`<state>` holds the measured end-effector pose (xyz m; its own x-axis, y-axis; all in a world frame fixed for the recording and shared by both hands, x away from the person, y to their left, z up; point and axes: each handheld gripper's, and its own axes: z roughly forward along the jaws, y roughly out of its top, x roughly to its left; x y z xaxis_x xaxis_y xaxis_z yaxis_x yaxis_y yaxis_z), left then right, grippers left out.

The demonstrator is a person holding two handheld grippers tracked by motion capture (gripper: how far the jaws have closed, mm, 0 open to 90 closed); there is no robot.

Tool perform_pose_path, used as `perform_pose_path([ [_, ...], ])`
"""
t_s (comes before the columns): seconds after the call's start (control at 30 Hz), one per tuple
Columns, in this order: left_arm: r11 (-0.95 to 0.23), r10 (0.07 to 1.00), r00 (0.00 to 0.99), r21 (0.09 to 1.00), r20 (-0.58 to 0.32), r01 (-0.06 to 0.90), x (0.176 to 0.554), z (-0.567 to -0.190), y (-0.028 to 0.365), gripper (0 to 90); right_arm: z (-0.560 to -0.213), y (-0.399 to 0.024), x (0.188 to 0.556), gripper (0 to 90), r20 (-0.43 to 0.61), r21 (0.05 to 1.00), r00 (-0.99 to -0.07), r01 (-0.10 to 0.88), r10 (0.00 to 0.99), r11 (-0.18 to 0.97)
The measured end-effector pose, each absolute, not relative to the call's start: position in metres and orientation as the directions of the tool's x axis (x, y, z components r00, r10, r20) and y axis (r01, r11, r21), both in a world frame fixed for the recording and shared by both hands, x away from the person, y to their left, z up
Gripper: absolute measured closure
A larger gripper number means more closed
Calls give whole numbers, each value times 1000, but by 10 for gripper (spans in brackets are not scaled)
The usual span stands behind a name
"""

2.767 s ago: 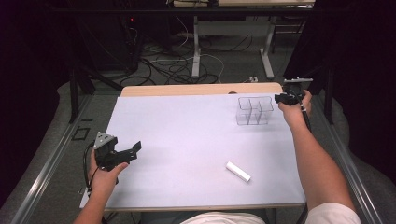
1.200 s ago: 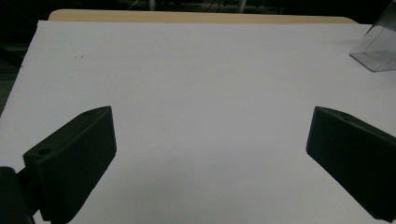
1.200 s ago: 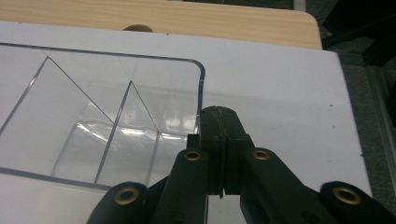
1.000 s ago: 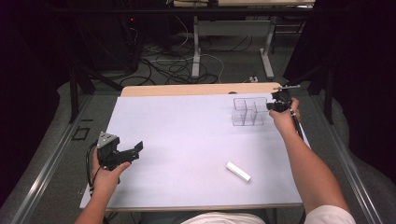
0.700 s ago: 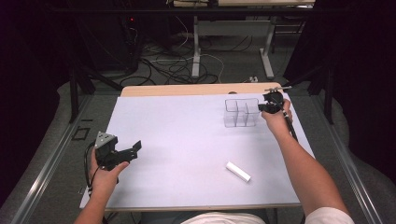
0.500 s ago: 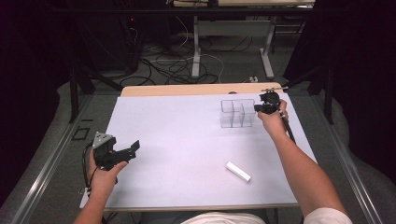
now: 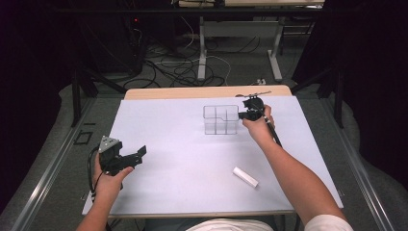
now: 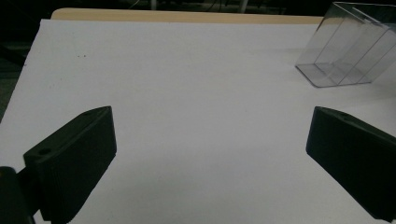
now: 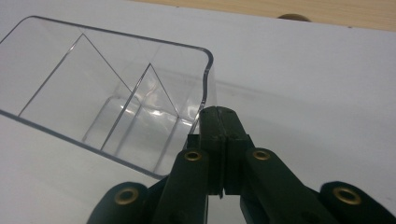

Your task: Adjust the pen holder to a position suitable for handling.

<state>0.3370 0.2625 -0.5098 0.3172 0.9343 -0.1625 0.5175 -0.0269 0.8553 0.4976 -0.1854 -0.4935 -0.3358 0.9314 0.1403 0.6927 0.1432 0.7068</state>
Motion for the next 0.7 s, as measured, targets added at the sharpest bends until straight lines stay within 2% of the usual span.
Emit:
perform_pose_path([
  [0.4,-25,934,318,856,-165,517,337,-511,263,18,-495,-154,500,900,169,703,-363,696,916,146],
  [0.57,-24,934,316,854,-166,520,337,-511,263,18,-495,-151,501,900,154,706,-375,689,914,163],
  [0.7,-27,933,318,852,-166,523,338,-512,263,18,-496,-154,503,897,190,707,-385,692,903,147],
])
